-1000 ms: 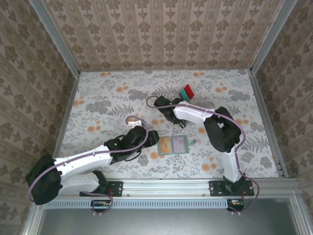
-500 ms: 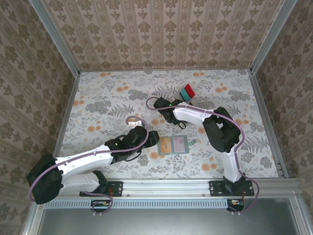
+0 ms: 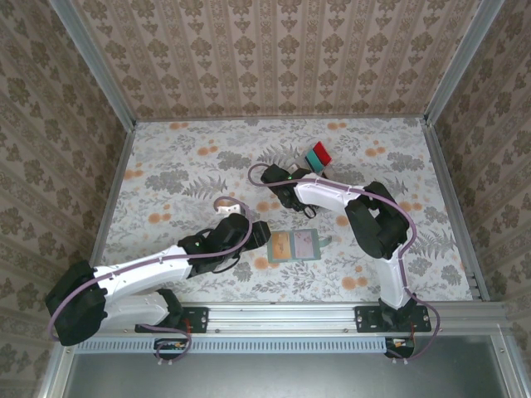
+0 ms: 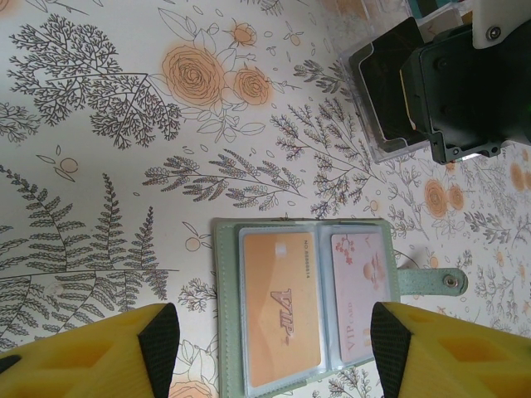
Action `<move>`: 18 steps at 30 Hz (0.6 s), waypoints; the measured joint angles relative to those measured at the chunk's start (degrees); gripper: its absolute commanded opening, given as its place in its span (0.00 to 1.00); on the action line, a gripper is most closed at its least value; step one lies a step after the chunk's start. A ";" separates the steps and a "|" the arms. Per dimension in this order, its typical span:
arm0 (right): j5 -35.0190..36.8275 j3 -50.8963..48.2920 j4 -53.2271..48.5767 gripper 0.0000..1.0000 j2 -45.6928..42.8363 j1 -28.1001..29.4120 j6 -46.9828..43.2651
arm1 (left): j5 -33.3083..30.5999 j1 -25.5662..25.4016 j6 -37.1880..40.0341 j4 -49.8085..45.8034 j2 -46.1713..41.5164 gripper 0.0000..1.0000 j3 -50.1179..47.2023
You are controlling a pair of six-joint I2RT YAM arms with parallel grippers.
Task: Put the credit cards into the card holder
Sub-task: Pick up the credit card from the storage box.
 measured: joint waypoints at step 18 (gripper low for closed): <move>-1.49 -0.85 0.04 0.08 -3.19 0.00 0.42 | 0.26 0.00 0.00 0.02 0.85 0.66 0.00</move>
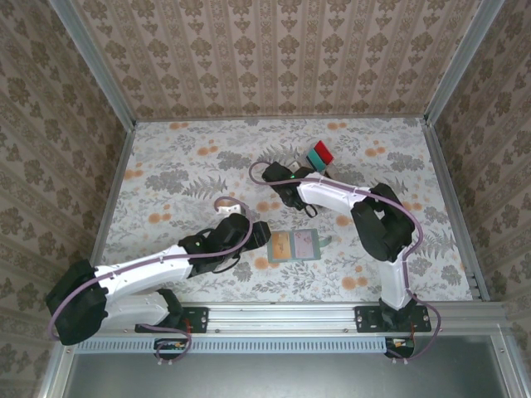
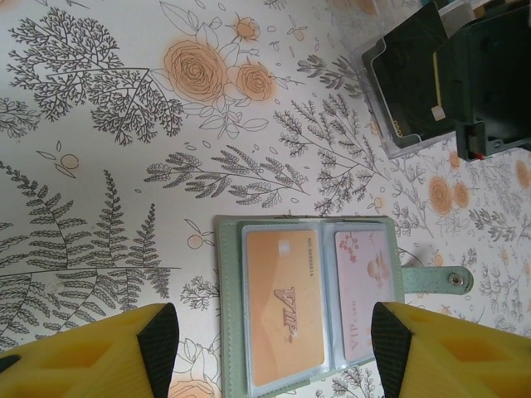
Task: Put the credit cards into the card holder
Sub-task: Pick up the credit card from the storage box.
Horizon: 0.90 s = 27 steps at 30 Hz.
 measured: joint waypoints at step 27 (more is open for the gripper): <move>-56.00 -25.38 9.09 0.00 -34.93 -19.21 17.29 | 1.90 0.94 -0.20 0.00 2.19 0.66 1.07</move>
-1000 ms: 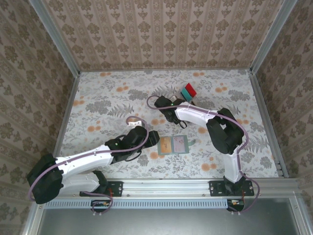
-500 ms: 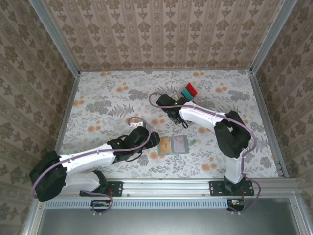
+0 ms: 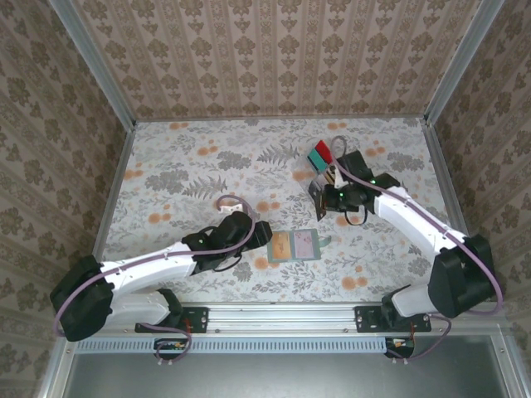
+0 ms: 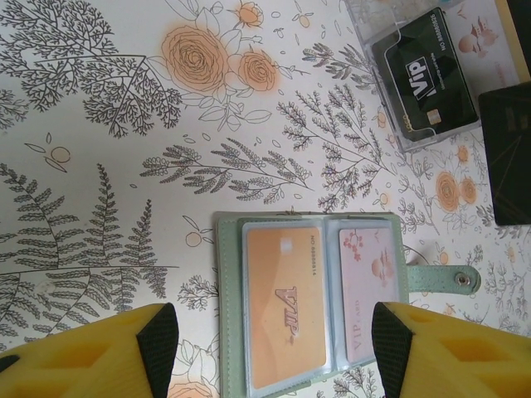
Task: Put the credit cards into the card holder
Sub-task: Pick up the credit card from the storage box, then flip over the card slot on the card holder.
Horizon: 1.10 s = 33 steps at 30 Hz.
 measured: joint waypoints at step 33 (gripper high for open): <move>11.58 -15.89 2.78 0.10 -4.87 10.49 2.80 | 3.87 0.55 -0.48 0.63 8.33 0.66 3.15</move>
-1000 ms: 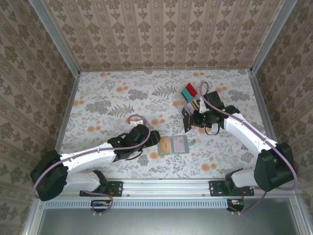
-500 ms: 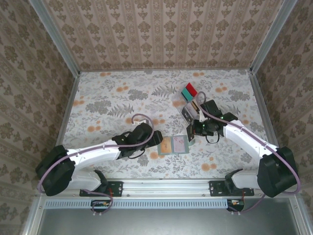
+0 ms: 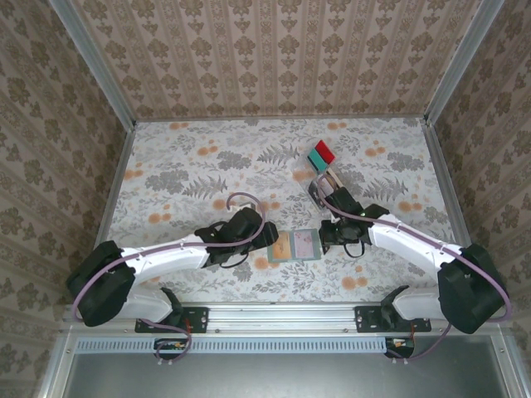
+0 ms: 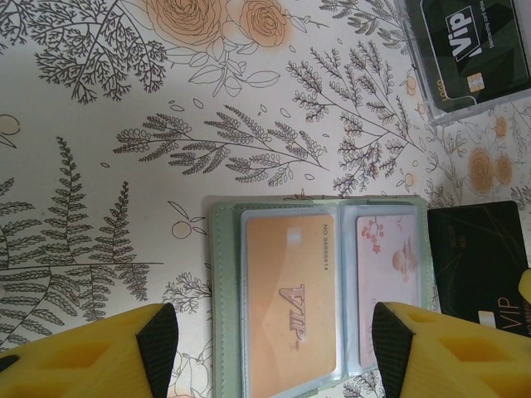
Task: Put the credit cards into the card holder
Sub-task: Flip over the card slot on the card holder.
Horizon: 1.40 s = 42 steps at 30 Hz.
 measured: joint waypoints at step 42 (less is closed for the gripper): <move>-5.05 -1.05 4.04 0.04 -1.36 0.04 2.14 | 0.66 -0.04 -2.97 0.87 5.55 0.66 -0.15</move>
